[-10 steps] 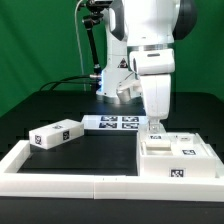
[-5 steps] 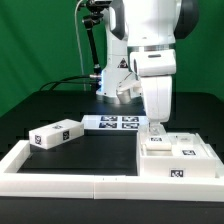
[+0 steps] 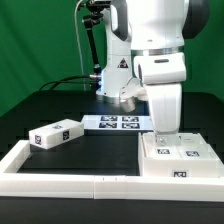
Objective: Assemble cabinet
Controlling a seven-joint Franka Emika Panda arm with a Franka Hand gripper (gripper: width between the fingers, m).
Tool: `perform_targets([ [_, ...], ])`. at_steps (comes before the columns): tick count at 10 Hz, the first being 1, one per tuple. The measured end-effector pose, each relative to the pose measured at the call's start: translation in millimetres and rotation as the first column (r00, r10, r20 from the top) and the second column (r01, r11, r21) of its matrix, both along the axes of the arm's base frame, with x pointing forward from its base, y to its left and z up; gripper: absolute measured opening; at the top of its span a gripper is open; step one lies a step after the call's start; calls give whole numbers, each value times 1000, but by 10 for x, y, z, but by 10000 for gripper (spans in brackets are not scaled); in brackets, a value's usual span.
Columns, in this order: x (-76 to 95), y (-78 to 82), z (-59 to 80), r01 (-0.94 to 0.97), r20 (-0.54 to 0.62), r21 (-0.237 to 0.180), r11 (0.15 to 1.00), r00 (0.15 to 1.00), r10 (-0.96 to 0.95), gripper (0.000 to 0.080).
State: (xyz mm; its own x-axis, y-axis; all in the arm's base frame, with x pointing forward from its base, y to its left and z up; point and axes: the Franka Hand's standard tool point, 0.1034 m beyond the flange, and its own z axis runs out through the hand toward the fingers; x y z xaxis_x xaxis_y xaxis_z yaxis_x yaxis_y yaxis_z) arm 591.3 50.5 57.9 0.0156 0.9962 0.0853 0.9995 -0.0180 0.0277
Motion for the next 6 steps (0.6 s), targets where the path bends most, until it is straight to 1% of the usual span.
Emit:
perform_targets([
  [1,-2,1,-4,-2,-17,-4,1000,1000,2,69],
  [5,14,9,0,-5,7,1,1000,1000,5,76],
  [6,12,-8,-8,-16,1,-2,1000,1000,16,254],
])
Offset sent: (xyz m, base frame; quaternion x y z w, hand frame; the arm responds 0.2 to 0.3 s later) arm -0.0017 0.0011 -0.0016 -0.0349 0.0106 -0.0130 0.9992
